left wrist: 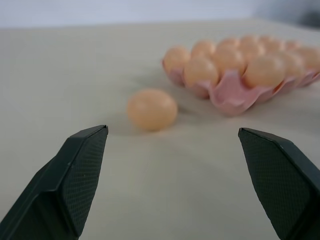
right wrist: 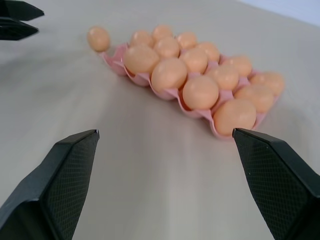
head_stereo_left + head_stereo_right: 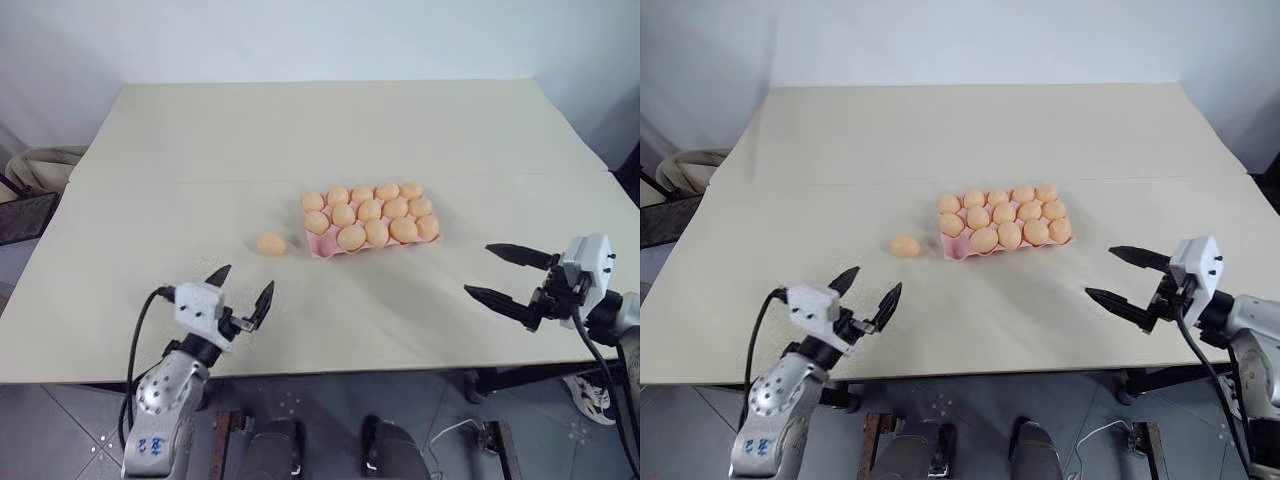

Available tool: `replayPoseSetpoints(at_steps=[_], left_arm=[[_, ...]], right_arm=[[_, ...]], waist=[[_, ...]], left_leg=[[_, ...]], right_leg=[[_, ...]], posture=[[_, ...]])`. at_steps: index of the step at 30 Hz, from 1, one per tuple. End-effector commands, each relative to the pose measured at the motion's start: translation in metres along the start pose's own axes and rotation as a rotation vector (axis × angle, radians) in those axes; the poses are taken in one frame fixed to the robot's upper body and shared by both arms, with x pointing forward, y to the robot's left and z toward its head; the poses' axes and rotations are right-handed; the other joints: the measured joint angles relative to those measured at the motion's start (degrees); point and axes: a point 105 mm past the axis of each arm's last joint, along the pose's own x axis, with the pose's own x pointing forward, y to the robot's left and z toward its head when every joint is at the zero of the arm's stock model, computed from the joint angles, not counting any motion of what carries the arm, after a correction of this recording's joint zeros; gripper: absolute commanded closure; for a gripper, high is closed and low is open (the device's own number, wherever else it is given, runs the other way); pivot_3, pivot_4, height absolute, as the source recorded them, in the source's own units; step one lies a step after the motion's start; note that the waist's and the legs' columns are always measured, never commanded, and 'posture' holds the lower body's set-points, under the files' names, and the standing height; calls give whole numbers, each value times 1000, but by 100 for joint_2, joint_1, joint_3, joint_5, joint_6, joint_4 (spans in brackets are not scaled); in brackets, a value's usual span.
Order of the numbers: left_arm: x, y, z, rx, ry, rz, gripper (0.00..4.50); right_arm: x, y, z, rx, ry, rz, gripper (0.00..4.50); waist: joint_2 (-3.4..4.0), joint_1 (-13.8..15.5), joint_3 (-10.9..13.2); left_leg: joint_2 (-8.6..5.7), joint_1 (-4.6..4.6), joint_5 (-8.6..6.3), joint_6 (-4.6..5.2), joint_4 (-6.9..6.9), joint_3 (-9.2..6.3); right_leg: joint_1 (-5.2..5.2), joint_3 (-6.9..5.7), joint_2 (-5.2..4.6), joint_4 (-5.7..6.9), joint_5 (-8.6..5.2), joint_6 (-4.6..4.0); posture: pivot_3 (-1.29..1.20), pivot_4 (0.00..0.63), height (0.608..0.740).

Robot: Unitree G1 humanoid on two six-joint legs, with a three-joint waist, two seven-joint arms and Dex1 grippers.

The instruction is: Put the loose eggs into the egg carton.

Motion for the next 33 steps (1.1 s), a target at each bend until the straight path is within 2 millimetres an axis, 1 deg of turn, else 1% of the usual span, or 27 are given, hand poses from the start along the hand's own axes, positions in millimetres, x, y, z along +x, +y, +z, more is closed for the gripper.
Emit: replayPoseSetpoints(at_steps=[1,5,8,11,16,18,22,25,27,33], left_arm=[[-15,3,7,23,-38,-5,50],[-17,3,5,15,-46,2,50],[-11,0,5,9,-52,-3,50],[5,1,6,-3,-65,4,50],[46,0,1,-44,-51,14,50],[55,0,1,-45,-49,9,50],[69,3,1,-48,-45,28,50],[89,10,1,-29,-33,33,50],[95,14,1,-29,-23,48,50],[112,11,-15,-46,59,21,50]], right_arm=[[1,-3,5,-22,0,12,0],[3,-3,4,-19,-1,21,0],[4,-3,4,-18,-2,25,0],[5,-4,4,-18,-2,29,0],[7,-4,5,-21,-6,29,0],[7,-4,5,-22,-7,27,0],[5,-3,5,-23,-6,20,0],[3,-2,4,-21,-1,10,0],[3,-3,4,-21,-2,4,0],[1,-2,4,-20,3,-6,0]], waist=[[0,-8,0],[1,-9,0],[1,-6,0],[1,13,0],[2,31,-1],[2,29,-2],[2,7,-1],[2,27,-1],[2,36,-1],[2,30,-1]], left_leg=[[7,1,0,-1,0,1],[13,0,0,-4,-3,3],[13,0,0,-4,-1,6],[12,-1,0,-4,4,8],[11,0,1,-4,17,9],[12,-2,1,-4,25,9],[12,-3,-1,-8,24,22],[11,-2,7,-24,26,24],[11,-6,9,-27,36,23],[9,-9,6,-27,49,26]], right_leg=[[0,0,6,-1,2,-4],[-8,-2,10,4,-1,-13],[-7,-1,10,4,-1,-13],[-7,0,10,8,0,-12],[-6,0,14,22,2,-9],[-6,-1,17,23,4,-5],[-10,-5,17,24,6,-2],[-10,-18,19,24,6,-2],[-10,-21,19,30,6,-1],[-7,-18,15,25,12,8]], posture=[[0,150,740],[0,150,740],[0,150,740],[0,150,740],[0,150,740],[0,150,740],[0,150,740],[0,150,740],[0,150,740],[0,150,740]])
